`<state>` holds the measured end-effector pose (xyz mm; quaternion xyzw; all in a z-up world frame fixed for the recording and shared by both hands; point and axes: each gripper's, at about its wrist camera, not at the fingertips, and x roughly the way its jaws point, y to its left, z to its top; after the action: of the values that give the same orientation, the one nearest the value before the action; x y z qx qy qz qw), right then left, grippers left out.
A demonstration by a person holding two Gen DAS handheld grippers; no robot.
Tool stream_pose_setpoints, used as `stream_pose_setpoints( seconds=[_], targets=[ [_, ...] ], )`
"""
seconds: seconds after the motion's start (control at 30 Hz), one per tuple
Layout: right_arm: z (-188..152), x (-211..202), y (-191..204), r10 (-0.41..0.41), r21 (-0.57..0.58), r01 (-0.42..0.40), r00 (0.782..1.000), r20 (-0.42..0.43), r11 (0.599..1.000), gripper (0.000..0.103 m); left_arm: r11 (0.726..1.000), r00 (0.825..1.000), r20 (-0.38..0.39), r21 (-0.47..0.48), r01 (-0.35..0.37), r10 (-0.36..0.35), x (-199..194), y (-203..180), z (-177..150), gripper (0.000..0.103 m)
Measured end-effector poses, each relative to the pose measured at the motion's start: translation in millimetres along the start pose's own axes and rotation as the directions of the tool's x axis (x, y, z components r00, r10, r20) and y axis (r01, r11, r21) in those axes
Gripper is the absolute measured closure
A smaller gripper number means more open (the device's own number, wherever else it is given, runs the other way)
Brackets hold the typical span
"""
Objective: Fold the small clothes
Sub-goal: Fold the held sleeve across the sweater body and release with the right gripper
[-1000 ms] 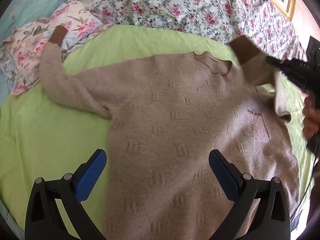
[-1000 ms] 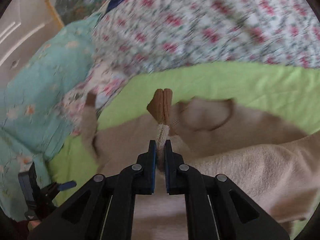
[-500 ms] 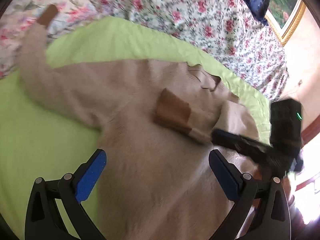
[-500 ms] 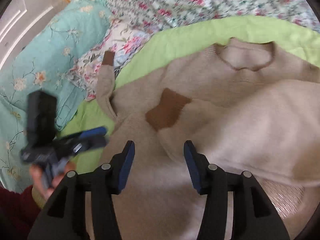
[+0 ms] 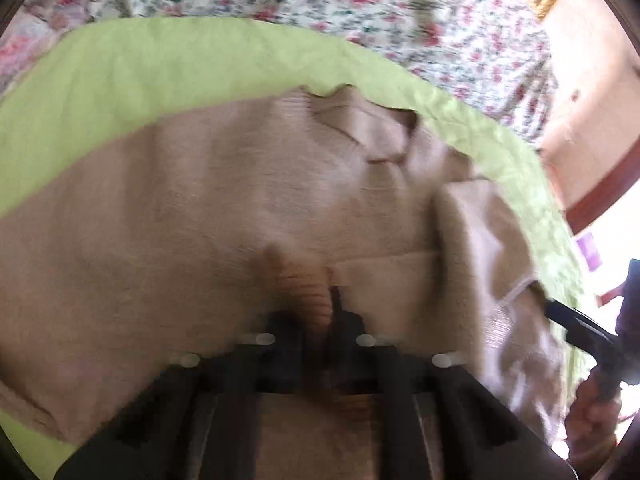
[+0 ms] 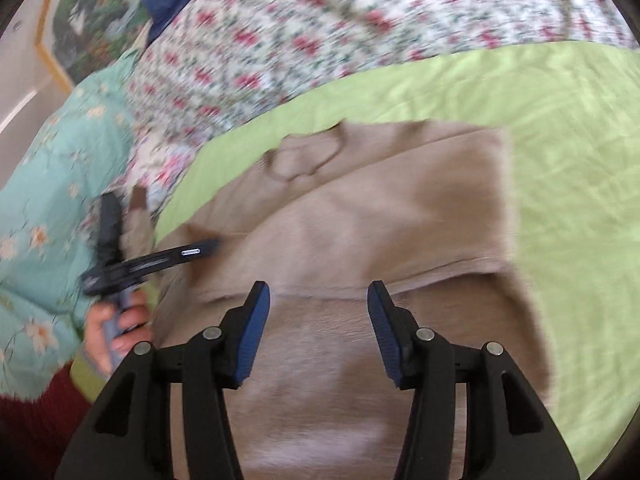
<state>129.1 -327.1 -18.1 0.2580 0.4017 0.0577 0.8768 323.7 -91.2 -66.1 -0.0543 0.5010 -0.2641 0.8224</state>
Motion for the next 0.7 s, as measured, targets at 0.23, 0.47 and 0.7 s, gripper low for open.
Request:
stream_pose_setpoints(
  seconds=[0.23, 0.47, 0.7],
  targets=[
    [30.9, -6.4, -54.7, -0.224, 0.086, 0.221, 0.974, 0.022, 0.971, 0.046, 0.987, 0.964, 0.216, -0.073, -0.143, 0.156, -64.8, 22.6, -21.9, 0.095],
    [58.5, 61.2, -90.6, -0.215, 0.125, 0.229, 0.970, -0.117, 0.965, 0.037, 0.985, 0.972, 0.182, -0.118, -0.129, 0.149, -48.1, 32.0, -19.7, 0.094],
    [75.0, 44.2, -97.7, -0.211, 0.091, 0.216, 0.975, -0.063, 0.972, 0.094, 0.988, 0.974, 0.179, -0.083, -0.129, 0.142, -54.5, 24.4, -21.1, 0.094]
  ],
)
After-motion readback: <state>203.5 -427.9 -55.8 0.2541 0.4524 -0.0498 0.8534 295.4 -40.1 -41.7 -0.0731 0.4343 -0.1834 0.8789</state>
